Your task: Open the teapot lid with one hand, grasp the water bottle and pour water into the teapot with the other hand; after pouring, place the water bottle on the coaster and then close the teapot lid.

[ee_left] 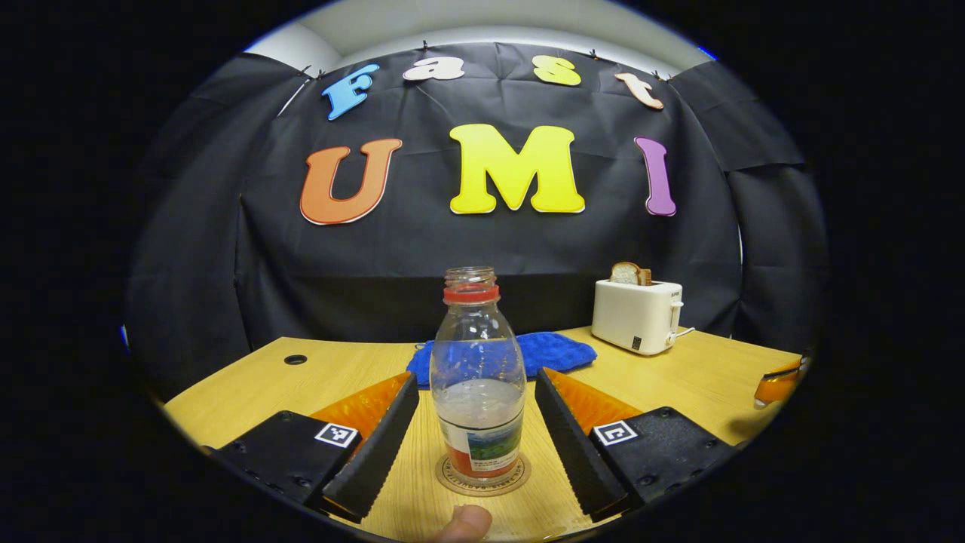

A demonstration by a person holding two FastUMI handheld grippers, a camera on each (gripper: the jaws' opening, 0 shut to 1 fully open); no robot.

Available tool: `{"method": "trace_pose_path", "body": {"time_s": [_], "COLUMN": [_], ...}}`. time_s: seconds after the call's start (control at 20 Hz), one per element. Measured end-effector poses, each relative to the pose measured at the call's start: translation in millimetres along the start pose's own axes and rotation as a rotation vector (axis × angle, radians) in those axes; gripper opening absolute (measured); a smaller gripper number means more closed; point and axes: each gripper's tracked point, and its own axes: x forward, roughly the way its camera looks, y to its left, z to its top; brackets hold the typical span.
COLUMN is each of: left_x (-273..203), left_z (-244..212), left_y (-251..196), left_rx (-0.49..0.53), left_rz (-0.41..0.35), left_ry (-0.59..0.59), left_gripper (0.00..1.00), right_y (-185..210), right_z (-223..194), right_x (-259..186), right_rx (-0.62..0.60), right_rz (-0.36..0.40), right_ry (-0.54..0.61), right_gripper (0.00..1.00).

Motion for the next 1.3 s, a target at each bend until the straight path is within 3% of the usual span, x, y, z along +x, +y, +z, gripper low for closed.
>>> {"method": "trace_pose_path", "body": {"time_s": [0.2,0.35,0.65,0.9,1.0,1.3], "left_x": [-34,-64,-136,-184,-196,-222], "left_z": [12,20,25,11,27,47], "left_y": [-5,12,19,43,46,77], "left_rx": [-0.04,-0.027,-0.096,-0.081,-0.111,-0.133], "left_rz": [-0.035,0.038,0.123,0.214,0.193,0.221], "left_ry": [-0.03,-0.031,-0.054,0.05,0.024,-0.018], "left_gripper": [0.97,0.97,0.97,0.97,0.98,0.97], "right_y": [9,27,63,111,120,149], "right_z": [7,6,15,22,31,38], "right_x": [-6,-8,-9,-1,-1,9], "right_rx": [-0.01,-0.019,-0.086,-0.095,-0.101,0.001], "right_rz": [-0.001,0.031,0.066,0.2,0.228,0.291], "right_ry": [-0.025,-0.027,-0.071,-0.067,-0.064,-0.027], "right_gripper": [0.01,0.01,0.01,0.01,0.01,0.02]}}
